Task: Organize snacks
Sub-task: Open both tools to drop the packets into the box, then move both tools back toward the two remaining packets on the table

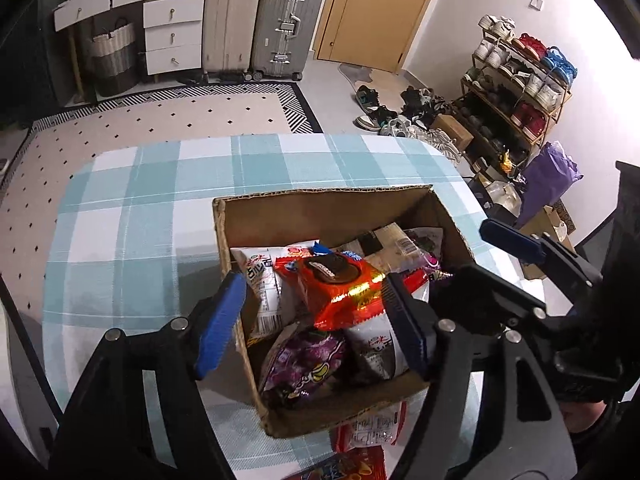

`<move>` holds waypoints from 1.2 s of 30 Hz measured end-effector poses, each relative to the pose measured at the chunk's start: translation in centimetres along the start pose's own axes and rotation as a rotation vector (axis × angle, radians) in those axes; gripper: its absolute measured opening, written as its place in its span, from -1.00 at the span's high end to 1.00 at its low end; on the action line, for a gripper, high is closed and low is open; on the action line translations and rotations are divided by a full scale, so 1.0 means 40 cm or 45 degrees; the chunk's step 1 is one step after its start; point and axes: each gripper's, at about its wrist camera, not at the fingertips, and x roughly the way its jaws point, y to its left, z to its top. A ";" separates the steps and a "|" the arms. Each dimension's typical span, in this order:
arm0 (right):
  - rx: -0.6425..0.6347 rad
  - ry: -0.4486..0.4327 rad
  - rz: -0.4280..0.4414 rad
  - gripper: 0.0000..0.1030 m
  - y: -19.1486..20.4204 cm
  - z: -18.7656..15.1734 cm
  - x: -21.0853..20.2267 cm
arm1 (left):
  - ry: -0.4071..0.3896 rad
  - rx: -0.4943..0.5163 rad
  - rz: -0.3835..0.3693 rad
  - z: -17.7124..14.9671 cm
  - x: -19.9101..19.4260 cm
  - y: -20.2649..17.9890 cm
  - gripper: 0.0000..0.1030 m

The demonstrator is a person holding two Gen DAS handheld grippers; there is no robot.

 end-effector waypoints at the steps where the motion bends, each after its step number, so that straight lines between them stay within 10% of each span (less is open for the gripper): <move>1: -0.005 -0.004 0.000 -0.48 0.002 -0.001 -0.008 | -0.001 -0.002 -0.003 -0.003 -0.006 0.000 -0.33; 36: -0.071 -0.171 0.031 -0.92 0.144 -0.147 -0.322 | -0.197 0.015 0.170 -0.249 -0.336 -0.053 -0.64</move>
